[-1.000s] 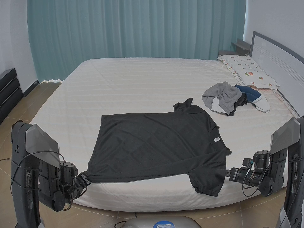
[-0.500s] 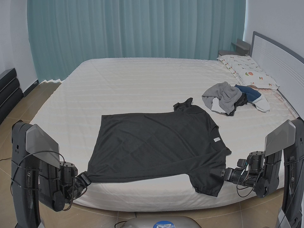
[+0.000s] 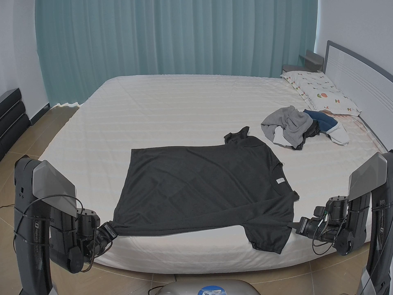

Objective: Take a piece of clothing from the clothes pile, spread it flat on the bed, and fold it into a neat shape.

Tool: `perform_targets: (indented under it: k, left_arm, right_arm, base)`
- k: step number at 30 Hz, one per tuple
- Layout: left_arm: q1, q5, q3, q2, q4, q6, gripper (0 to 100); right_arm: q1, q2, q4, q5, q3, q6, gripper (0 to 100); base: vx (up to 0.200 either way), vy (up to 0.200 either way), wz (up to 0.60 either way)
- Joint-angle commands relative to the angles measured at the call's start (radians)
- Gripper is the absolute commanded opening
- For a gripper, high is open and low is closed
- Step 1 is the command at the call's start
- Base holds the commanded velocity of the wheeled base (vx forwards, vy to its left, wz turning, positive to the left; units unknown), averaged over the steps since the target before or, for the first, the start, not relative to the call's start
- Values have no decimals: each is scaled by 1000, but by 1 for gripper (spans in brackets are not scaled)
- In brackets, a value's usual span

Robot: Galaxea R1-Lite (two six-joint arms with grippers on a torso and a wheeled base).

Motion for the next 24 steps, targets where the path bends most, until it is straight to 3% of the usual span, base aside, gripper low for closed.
perform_targets:
  k: [1,7,13,24]
  left_arm:
    - [1,0,-1,-3,-1,-4,0]
    - [8,12,0,0,-1,13,0]
    - [30,25,29,-37,-10,45,0]
    - [37,39,108,-74,-10,156,0]
  right_arm:
    - [-33,-61,-9,3,59,-1,0]
    - [-79,-88,-10,31,141,-15,0]
    - [-92,-91,-10,80,246,-133,0]
    - [-98,-108,-9,78,246,-141,0]
  base:
    - [0,0,0]
    - [0,0,0]
    - [0,0,0]
    - [0,0,0]
